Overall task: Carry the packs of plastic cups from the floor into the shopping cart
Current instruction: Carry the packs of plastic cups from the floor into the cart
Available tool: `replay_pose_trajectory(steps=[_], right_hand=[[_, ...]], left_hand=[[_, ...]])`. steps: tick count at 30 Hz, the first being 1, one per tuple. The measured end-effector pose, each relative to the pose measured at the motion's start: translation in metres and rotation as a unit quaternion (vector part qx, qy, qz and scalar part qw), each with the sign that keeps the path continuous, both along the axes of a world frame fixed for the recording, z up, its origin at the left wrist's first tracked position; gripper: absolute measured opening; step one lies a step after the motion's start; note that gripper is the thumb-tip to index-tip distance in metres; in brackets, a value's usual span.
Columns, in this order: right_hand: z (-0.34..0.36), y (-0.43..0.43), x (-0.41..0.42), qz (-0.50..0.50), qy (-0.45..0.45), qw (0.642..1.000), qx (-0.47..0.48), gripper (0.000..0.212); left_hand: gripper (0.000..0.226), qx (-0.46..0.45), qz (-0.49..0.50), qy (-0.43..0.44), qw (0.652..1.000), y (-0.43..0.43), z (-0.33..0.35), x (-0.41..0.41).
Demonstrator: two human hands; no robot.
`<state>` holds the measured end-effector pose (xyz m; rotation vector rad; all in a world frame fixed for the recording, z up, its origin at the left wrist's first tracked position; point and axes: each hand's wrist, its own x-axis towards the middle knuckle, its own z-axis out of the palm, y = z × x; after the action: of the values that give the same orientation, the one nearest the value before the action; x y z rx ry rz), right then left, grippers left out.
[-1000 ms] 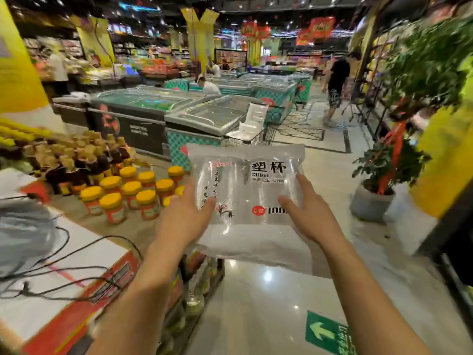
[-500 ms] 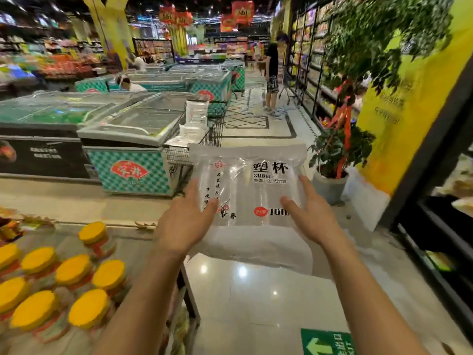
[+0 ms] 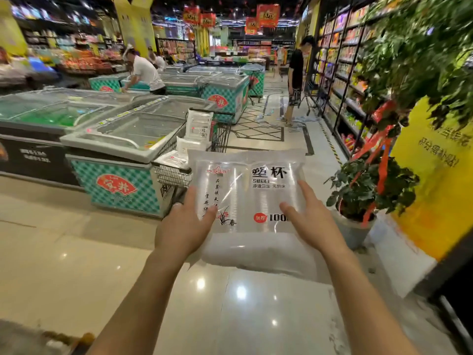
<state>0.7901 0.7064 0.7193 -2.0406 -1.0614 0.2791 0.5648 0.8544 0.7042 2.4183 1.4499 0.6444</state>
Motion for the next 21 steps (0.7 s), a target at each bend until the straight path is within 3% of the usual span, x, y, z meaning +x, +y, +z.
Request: replay_pose_trajectory(steps=[21], right_hand=[[-0.027,0.496,0.259,0.067,0.008,0.998,0.012,0.074]], left_hand=[[0.077,-0.032,0.065,-0.009,0.997,0.463,-0.021,0.244]])
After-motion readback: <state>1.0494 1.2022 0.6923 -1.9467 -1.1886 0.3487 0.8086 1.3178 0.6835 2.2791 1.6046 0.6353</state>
